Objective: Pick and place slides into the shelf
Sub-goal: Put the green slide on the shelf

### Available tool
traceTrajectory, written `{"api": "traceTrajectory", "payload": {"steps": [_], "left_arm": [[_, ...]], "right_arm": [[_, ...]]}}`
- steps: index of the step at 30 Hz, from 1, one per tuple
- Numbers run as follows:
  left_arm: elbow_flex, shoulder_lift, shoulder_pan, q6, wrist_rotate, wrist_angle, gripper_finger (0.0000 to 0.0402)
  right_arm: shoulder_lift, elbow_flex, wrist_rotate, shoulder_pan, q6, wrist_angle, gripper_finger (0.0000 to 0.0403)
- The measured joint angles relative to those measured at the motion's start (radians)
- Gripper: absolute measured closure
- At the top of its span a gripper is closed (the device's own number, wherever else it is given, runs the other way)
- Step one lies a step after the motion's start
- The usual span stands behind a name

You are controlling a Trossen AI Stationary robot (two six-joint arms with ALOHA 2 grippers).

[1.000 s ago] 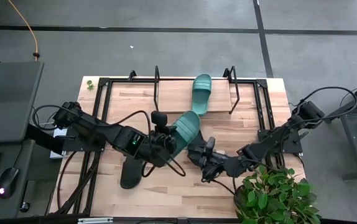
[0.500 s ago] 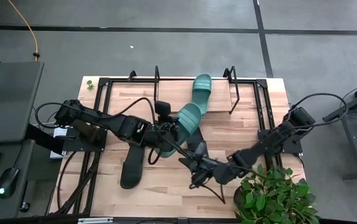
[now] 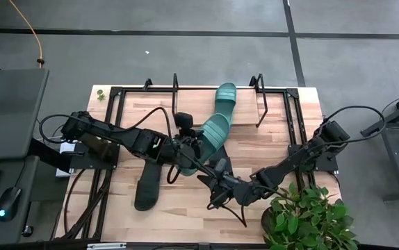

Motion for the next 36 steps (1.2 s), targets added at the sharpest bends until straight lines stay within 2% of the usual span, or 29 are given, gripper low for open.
{"api": "traceTrajectory", "payload": {"steps": [9,28,32,36], "left_arm": [[0.0,0.0,0.0,0.012,0.033,0.055,0.0373],[0.0,0.0,0.0,0.005,0.053,0.071,0.0373],[0.0,0.0,0.0,-0.004,0.053,0.068,0.0373],[0.0,-0.003,0.0,-0.006,0.045,0.066,0.0373]], "right_arm": [[0.0,0.0,0.033,-0.008,0.006,0.0,0.0151],[0.0,-0.002,0.032,-0.015,0.041,0.002,0.0314],[0.0,-0.002,0.033,-0.015,0.049,0.003,0.0335],[0.0,-0.002,0.043,-0.015,0.06,0.007,0.0339]]}}
